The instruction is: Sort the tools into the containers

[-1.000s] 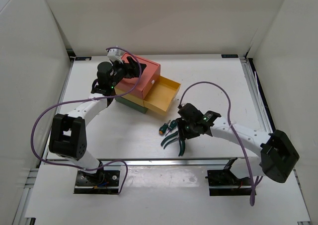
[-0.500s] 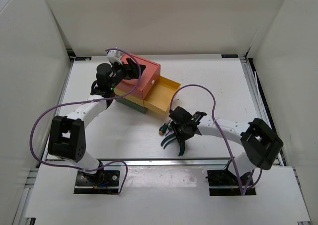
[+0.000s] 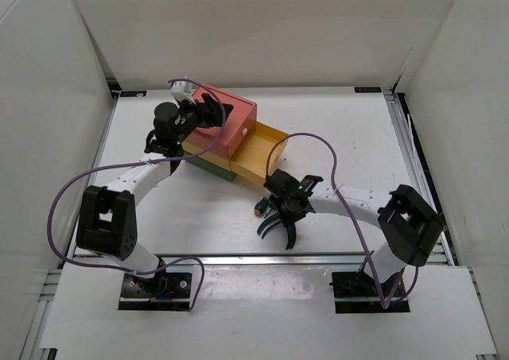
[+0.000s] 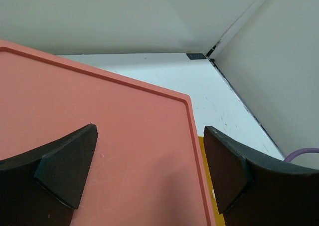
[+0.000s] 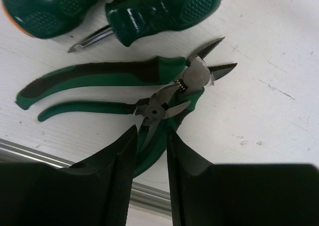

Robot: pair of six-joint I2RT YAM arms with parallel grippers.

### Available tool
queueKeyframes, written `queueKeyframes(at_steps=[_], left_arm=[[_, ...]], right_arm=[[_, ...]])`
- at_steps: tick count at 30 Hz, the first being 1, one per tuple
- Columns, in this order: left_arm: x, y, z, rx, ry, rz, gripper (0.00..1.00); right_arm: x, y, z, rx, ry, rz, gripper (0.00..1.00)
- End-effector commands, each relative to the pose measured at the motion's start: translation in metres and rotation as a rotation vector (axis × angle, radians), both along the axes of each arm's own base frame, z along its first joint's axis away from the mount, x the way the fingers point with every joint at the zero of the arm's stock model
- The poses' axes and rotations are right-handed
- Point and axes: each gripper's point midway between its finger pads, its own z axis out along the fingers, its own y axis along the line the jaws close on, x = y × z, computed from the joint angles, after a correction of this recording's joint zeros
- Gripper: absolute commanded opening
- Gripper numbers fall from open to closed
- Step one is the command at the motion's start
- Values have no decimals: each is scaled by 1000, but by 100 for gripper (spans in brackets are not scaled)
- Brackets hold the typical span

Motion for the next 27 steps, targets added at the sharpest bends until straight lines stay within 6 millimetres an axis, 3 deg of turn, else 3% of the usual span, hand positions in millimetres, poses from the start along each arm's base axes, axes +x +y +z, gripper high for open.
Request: queueKeyframes(at_steps=[1, 6, 16, 20, 27], left_arm=[[-36, 11, -131, 53, 472, 27, 99], [-36, 11, -129, 47, 467, 31, 99], [-38, 11, -131, 53, 472, 27, 99], [-38, 12, -129, 55, 468, 29, 99], [-41, 14, -130, 58, 468, 36, 99]], right_arm=[[18, 17, 25, 60, -98, -8, 35], [13, 25, 30, 87, -97, 22, 35], [-6, 21, -5, 1, 39, 51, 35], [-12, 9, -20, -75, 82, 41, 34], [-22, -1, -31, -146, 145, 36, 28]])
